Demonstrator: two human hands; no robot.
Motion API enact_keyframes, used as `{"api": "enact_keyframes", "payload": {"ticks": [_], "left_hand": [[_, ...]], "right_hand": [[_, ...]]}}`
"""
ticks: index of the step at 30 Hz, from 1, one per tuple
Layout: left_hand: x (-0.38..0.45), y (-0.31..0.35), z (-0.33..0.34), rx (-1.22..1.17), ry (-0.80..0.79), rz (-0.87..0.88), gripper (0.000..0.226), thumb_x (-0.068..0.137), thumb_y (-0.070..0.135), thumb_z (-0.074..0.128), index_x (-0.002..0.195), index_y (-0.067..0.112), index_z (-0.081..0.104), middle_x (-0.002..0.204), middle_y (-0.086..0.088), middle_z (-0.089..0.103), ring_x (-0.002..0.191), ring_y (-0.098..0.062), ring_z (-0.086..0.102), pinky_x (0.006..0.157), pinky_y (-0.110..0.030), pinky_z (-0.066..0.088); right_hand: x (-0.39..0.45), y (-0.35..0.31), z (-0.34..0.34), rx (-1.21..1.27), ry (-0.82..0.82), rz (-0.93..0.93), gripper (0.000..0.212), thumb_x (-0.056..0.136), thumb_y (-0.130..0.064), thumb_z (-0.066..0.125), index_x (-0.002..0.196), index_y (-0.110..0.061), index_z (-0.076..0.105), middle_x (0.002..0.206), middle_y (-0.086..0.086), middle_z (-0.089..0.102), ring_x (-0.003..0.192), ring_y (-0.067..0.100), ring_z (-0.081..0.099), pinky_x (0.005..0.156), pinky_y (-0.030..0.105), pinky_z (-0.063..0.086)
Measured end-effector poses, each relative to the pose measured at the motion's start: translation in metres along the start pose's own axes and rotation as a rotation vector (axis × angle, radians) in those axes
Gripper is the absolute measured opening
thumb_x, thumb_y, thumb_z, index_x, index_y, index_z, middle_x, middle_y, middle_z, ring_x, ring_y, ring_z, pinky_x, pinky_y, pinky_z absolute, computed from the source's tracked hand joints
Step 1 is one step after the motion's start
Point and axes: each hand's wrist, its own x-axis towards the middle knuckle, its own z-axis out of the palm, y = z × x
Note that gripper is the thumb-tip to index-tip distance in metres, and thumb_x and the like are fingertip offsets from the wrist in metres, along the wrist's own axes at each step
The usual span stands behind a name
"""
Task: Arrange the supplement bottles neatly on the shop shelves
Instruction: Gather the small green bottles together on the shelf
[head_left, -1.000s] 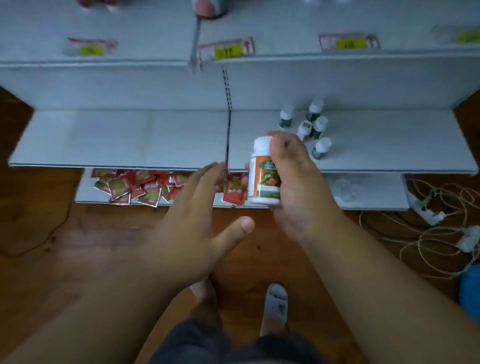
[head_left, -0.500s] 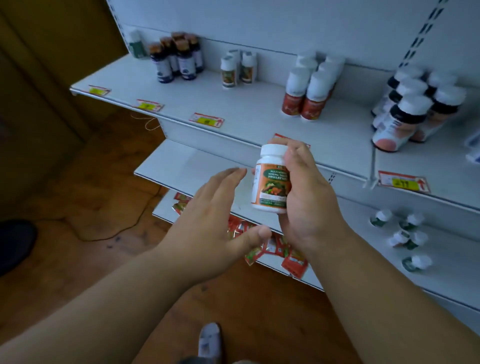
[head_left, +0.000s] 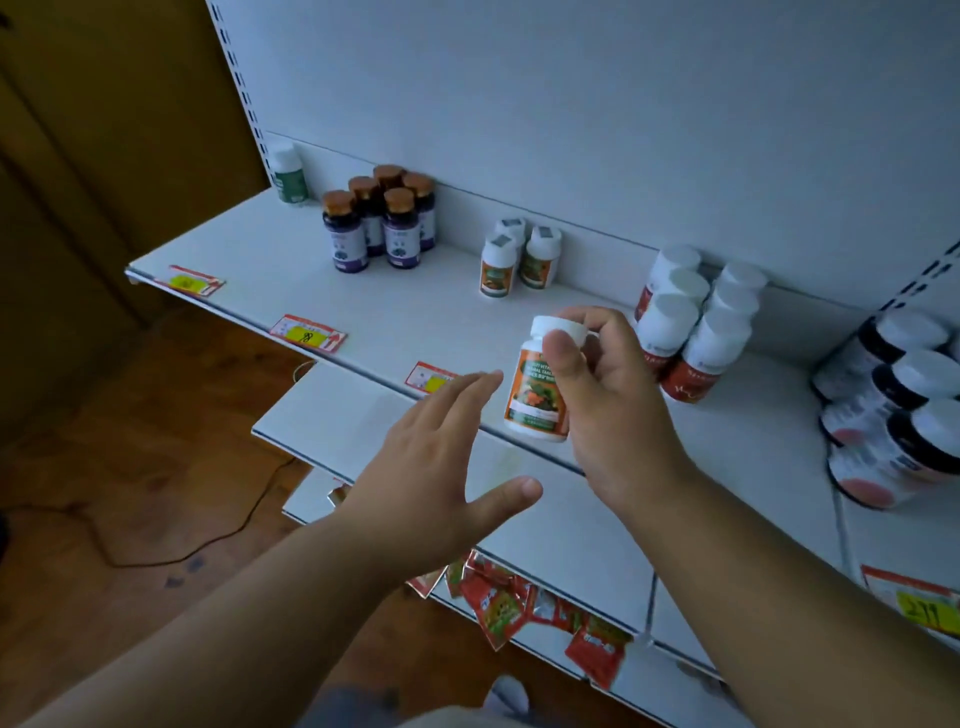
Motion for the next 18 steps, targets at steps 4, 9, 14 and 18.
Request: {"api": "enact_keyframes", "payload": {"ticks": [4,9,14,18], "left_hand": [[0.045,-0.022,-0.010,0.060,-0.015,0.012,0.093,0.081,0.081,0.040,0.153,0.038,0.002,0.161,0.014,0.010,0.146,-0.008,0.011,0.110,-0.023,0.008],[0.127,-0.064,-0.032,0.121,0.050,0.049,0.093,0.083,0.075,0.045,0.155,0.030,0.008,0.163,0.005,0.010,0.148,-0.016,0.009,0.115,-0.030,0.009],[0.192,-0.103,-0.023,0.296,-0.024,0.225,0.094,0.088,0.068,0.045,0.156,0.019,0.003,0.164,-0.003,-0.006,0.150,-0.021,-0.008,0.115,-0.035,-0.003],[0.243,-0.119,-0.030,0.345,-0.066,0.321,0.094,0.092,0.063,0.042,0.156,0.015,-0.009,0.164,-0.004,-0.013,0.149,-0.019,-0.017,0.117,-0.035,-0.008]], "right_hand": [[0.052,0.006,-0.009,-0.125,0.091,-0.001,0.044,0.077,-0.066,0.069,0.107,-0.036,0.057,0.100,-0.012,0.071,0.095,0.006,0.069,0.080,0.031,0.055],[0.132,0.007,0.009,-0.425,0.104,-0.009,0.040,0.079,-0.049,0.075,0.112,-0.032,0.059,0.108,-0.010,0.068,0.099,0.004,0.064,0.083,0.024,0.055],[0.186,0.045,0.014,-0.699,0.268,0.049,0.041,0.083,-0.039,0.076,0.120,-0.029,0.061,0.113,-0.005,0.063,0.097,0.009,0.062,0.077,0.022,0.050],[0.219,0.051,0.015,-0.828,0.315,0.079,0.036,0.082,-0.027,0.077,0.115,-0.023,0.065,0.105,-0.004,0.067,0.090,0.012,0.065,0.078,0.030,0.053]]}}
